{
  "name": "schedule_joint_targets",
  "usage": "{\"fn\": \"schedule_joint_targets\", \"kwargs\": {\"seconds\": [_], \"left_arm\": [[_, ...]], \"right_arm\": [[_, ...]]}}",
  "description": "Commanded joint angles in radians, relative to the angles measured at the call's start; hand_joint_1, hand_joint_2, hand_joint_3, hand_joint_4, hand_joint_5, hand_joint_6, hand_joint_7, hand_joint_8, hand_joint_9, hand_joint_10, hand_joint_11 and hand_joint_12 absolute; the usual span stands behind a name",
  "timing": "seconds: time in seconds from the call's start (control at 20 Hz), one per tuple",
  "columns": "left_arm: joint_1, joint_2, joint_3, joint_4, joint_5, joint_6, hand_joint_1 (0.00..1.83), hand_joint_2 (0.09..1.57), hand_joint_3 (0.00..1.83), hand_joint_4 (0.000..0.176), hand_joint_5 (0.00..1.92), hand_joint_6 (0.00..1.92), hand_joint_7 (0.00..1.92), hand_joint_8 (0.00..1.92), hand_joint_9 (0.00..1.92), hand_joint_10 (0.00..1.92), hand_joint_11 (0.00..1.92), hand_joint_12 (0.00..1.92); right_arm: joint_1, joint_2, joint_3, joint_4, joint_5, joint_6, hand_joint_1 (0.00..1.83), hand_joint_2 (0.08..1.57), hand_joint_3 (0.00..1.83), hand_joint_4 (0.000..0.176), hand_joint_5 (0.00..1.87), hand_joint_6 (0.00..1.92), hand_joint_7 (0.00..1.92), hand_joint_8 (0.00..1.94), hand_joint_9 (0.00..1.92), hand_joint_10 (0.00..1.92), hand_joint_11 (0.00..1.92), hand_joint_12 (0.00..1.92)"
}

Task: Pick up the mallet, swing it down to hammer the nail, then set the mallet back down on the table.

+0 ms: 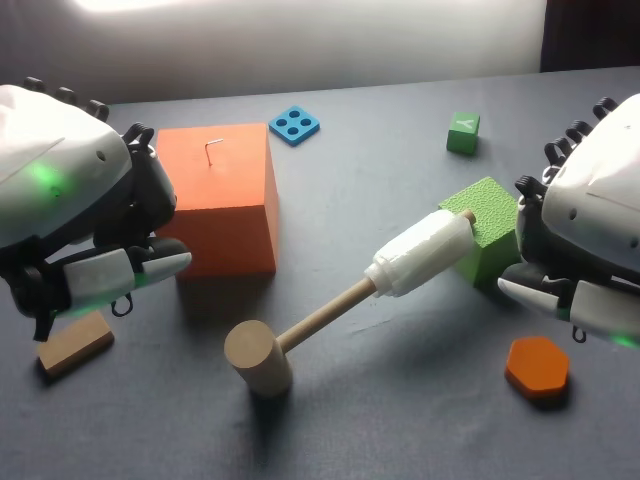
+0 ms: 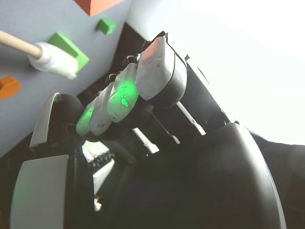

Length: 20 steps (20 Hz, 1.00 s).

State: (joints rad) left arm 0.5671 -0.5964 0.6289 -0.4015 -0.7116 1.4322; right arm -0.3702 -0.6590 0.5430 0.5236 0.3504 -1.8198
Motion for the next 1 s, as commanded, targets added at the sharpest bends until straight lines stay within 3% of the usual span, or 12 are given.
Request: {"fn": "schedule_joint_targets", "kwargs": {"seconds": [0.0, 0.05, 0.1, 0.6, 0.7, 0.85, 0.9, 0.95], "left_arm": [[-0.008, 0.001, 0.009, 0.015, -0.116, -0.003, 0.00, 1.20, 0.14, 0.000, 0.09, 0.05, 0.07, 0.05, 0.03, 0.05, 0.00, 0.09], [-0.008, 0.001, 0.011, 0.015, -0.115, -0.003, 0.00, 1.20, 0.14, 0.000, 0.09, 0.05, 0.07, 0.05, 0.03, 0.05, 0.00, 0.09], [-0.007, 0.001, 0.014, 0.014, -0.112, -0.003, 0.00, 1.27, 0.02, 0.000, 0.14, 0.01, 0.12, 0.01, 0.08, 0.01, 0.03, 0.05], [0.000, 0.002, 0.036, 0.023, -0.035, -0.074, 0.00, 1.29, 0.00, 0.000, 0.11, 0.01, 0.08, 0.01, 0.06, 0.01, 0.02, 0.06], [0.001, 0.002, 0.040, 0.028, -0.006, -0.087, 0.00, 1.30, 0.00, 0.000, 0.11, 0.01, 0.09, 0.01, 0.07, 0.01, 0.02, 0.07], [0.017, 0.002, 0.061, 0.094, 0.021, -0.168, 0.00, 1.30, 0.01, 0.000, 0.11, 0.01, 0.09, 0.00, 0.06, 0.01, 0.01, 0.07], [0.028, 0.002, 0.077, 0.145, 0.026, -0.216, 0.00, 1.30, 0.00, 0.000, 0.11, 0.00, 0.08, 0.00, 0.05, 0.00, 0.00, 0.05], [0.036, 0.002, 0.089, 0.177, 0.026, -0.253, 0.00, 1.30, 0.00, 0.000, 0.11, 0.00, 0.08, 0.00, 0.05, 0.00, 0.00, 0.04]], "right_arm": [[0.020, 0.008, -0.004, -0.020, 0.104, -0.009, 0.01, 1.19, 0.11, 0.000, 0.17, 0.06, 0.15, 0.06, 0.11, 0.07, 0.00, 0.36], [0.019, 0.008, -0.004, -0.020, 0.105, -0.010, 0.01, 1.19, 0.11, 0.000, 0.17, 0.06, 0.15, 0.06, 0.11, 0.07, 0.00, 0.36], [0.019, 0.008, -0.004, -0.020, 0.105, -0.010, 0.00, 1.24, 0.02, 0.000, 0.18, 0.01, 0.17, 0.01, 0.13, 0.01, 0.00, 0.32], [0.018, 0.009, 0.000, -0.020, 0.080, -0.017, 0.04, 1.24, 0.00, 0.000, 0.20, 0.00, 0.19, 0.00, 0.14, 0.00, 0.00, 0.29], [0.025, 0.006, 0.011, -0.020, 0.028, -0.007, 0.16, 1.21, 0.00, 0.000, 0.19, 0.00, 0.17, 0.00, 0.14, 0.00, 0.00, 0.31], [0.048, -0.003, 0.038, -0.020, -0.060, -0.020, 0.62, 1.13, 0.00, 0.000, 0.13, 0.00, 0.11, 0.00, 0.08, 0.00, 0.00, 0.27], [0.060, -0.003, 0.038, 0.002, -0.064, -0.050, 0.75, 1.10, 0.00, 0.000, 0.13, 0.00, 0.09, 0.00, 0.07, 0.00, 0.00, 0.22], [0.073, -0.006, 0.037, 0.102, -0.064, -0.148, 0.86, 1.07, 0.00, 0.000, 0.06, 0.00, 0.04, 0.00, 0.01, 0.00, 0.00, 0.11]]}}
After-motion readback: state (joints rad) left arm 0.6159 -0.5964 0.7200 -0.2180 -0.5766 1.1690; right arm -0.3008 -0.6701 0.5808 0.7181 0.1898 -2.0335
